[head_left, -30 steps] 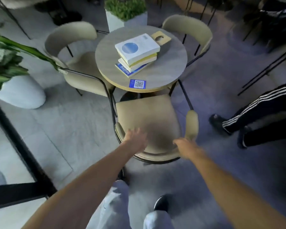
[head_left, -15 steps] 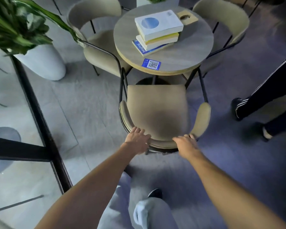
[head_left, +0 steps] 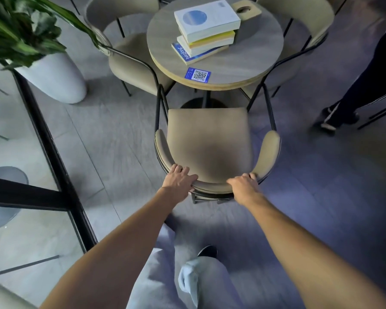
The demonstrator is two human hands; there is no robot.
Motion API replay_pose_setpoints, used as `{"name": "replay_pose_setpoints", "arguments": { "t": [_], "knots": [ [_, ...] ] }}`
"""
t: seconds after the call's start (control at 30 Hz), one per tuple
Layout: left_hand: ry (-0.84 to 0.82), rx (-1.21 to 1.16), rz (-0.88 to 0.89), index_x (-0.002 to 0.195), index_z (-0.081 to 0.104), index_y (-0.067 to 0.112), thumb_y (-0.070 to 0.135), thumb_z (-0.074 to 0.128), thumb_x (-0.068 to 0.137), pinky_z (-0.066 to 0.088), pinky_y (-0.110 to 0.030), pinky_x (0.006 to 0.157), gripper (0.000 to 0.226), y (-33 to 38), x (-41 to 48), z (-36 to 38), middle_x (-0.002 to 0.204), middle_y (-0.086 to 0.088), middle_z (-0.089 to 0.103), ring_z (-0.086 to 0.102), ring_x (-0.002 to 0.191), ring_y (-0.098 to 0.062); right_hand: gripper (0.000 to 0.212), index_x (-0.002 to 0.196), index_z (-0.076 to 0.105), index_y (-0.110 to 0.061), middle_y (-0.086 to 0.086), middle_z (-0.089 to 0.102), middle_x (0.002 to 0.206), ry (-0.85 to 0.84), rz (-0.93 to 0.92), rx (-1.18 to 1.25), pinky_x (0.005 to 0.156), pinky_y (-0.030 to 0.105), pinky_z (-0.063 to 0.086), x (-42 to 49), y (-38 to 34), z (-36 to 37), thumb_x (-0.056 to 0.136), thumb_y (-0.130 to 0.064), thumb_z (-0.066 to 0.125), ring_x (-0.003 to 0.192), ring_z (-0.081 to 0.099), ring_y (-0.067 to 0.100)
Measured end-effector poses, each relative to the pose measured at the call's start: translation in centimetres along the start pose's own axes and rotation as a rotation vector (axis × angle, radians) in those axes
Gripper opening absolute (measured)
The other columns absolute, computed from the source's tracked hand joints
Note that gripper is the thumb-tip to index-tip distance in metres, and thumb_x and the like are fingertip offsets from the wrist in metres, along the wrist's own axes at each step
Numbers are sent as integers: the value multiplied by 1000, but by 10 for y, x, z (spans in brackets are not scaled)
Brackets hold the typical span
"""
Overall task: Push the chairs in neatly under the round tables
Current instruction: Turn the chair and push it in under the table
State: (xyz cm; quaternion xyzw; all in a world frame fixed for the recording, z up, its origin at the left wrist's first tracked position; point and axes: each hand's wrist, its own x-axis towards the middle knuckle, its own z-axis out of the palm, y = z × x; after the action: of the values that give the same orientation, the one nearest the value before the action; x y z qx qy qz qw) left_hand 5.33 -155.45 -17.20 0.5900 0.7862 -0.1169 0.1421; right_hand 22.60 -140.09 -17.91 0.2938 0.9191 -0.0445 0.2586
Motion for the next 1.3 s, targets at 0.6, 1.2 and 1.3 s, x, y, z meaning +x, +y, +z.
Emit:
{"name": "replay_pose_setpoints", "arguments": {
  "t": [0.6, 1.2, 1.3],
  "knots": [
    [-38, 28, 12, 131, 52, 31, 36, 58, 97, 34, -41, 106, 34, 5, -20, 5, 124, -6, 53, 49, 115, -32, 51, 125, 64, -31, -1, 69, 118, 0, -13, -9, 106, 43, 28, -16, -8, 9, 89, 2, 50, 116, 53, 25],
    [-59, 10, 14, 130, 52, 32, 37, 58, 97, 33, -39, 105, 34, 6, -26, 8, 123, -5, 52, 48, 114, -31, 54, 127, 63, -32, -1, 69, 117, -27, -9, -11, 101, 42, 29, -24, -11, 10, 89, 3, 50, 114, 51, 26],
    [-65, 6, 18, 129, 53, 31, 36, 58, 97, 33, -39, 105, 33, 6, -27, 9, 122, -5, 52, 48, 113, -31, 54, 128, 62, -32, -1, 69, 118, -40, -9, -21, 101, 43, 29, -26, -12, 9, 89, 3, 49, 115, 51, 26]
  ]
}}
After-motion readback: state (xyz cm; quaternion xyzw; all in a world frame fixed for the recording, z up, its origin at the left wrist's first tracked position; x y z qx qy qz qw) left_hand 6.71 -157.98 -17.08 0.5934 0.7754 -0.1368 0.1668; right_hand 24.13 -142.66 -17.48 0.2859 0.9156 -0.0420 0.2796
